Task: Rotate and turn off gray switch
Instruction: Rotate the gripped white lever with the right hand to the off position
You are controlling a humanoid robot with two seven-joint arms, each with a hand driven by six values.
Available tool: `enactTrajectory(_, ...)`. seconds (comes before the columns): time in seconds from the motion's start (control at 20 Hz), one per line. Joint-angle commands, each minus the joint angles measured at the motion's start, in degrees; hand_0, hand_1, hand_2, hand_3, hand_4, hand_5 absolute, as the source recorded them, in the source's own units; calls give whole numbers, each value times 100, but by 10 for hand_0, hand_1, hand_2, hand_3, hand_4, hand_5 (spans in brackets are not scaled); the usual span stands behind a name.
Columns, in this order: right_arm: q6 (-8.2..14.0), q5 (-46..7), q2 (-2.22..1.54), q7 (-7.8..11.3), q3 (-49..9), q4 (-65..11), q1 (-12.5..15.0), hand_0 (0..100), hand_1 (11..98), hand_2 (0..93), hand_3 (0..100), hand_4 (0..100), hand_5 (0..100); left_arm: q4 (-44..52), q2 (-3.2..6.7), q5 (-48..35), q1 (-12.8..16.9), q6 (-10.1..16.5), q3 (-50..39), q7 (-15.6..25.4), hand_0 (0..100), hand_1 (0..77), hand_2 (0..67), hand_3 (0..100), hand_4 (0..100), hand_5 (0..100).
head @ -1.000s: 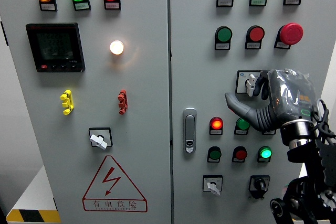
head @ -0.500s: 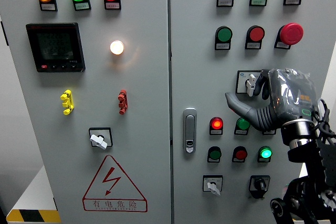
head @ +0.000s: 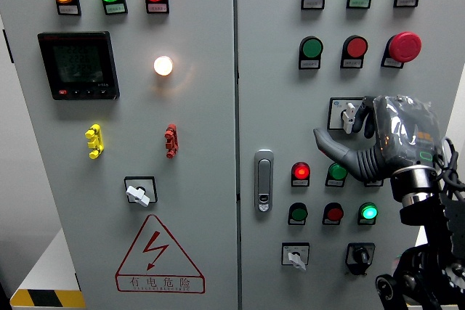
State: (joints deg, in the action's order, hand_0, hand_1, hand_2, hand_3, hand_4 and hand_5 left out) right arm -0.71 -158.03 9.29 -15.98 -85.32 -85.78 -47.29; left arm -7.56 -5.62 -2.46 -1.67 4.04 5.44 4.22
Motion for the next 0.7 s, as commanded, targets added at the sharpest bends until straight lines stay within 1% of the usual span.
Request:
enactTrajectory(0.0, 0, 0, 3, 7, -2, 0, 0, 0, 357, 605, 903, 962, 1000, 0, 0, 0, 0, 0, 1, 0, 882, 0, 132, 187, 81, 108)
enactTrajectory(0.05, 0, 0, 3, 7, -2, 0, 0, 0, 357, 605, 903, 960, 1000, 0, 0, 0, 0, 0, 1, 0, 882, 0, 132, 187, 81, 108)
enactTrajectory(0.1, 0, 0, -6, 7, -11, -8, 0, 0, 357, 606, 904, 960, 1000, 0, 0, 0, 0, 0, 1, 0, 882, 0, 132, 187, 82, 108)
enactTrajectory(0.2, -8, 0, -6, 7, -20, -8, 0, 0, 357, 605, 904, 960, 1000, 0, 0, 0, 0, 0, 1, 0, 882, 0, 132, 187, 81, 108)
enactTrajectory(0.25, -8, 0, -15, 7, -20, -8, 0, 0, 357, 605, 904, 960, 1000, 0, 0, 0, 0, 0, 1, 0, 882, 0, 132, 187, 81, 108)
enactTrajectory(0.4, -61, 0, -15, 7, -73, -8, 18, 0, 361, 606, 905, 960, 1000, 0, 0, 0, 0, 0, -8, 0, 881, 0, 133, 187, 81, 108)
enactTrajectory(0.65, -61, 0, -15, 7, -117, -26, 18, 0, 361, 605, 907, 959, 1000, 0, 0, 0, 0, 0, 1, 0, 882, 0, 132, 187, 81, 108)
